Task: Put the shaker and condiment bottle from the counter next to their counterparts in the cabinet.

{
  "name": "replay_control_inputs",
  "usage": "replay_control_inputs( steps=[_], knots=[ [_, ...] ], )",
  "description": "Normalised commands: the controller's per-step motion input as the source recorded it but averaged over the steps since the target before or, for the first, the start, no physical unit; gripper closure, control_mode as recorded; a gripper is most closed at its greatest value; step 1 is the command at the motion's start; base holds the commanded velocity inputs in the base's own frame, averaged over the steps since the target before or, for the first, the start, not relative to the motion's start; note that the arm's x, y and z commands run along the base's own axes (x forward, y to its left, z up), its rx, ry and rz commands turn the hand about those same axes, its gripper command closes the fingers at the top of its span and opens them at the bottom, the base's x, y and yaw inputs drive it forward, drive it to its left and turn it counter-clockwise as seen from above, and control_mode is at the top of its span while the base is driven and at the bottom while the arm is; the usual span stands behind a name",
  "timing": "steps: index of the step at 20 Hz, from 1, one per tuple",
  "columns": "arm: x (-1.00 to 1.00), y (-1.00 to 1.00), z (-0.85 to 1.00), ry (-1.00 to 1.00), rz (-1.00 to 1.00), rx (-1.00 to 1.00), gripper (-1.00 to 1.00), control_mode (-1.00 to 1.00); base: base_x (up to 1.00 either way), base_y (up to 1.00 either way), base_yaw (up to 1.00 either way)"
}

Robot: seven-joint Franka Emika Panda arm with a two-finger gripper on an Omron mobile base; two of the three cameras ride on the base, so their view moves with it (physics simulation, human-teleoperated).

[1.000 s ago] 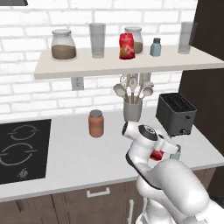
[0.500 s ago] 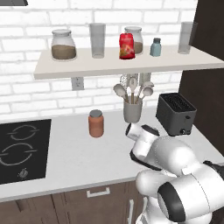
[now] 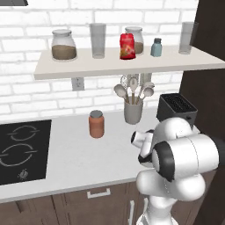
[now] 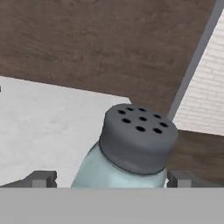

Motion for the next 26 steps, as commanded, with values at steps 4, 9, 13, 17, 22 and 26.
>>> replay_control_inputs(
  steps=[4,9,13,17,22,26],
  knots=[
    [-0.35,-0.08,-0.50,0.04,0.12,0.04,-1.00,-1.00,0.00,0.00,0.00],
    [-0.26,-0.08,-0.40,0.00,0.11,0.05,1.00,-1.00,0.00,0.00,0.00],
    [-0.06,-0.02,-0.35,0.00,0.09,0.03,1.00,-1.00,0.00,0.00,0.00],
    [-0.38,0.02,0.08,-0.04,0.24,0.00,1.00,-1.00,0.00,0.00,0.00],
    [-0.69,0.00,0.47,-0.11,0.31,-0.01,1.00,-1.00,0.00,0.00,0.00],
    [-0.72,0.00,0.87,-0.08,0.39,0.00,1.00,-1.00,0.00,0.00,0.00]
  ],
)
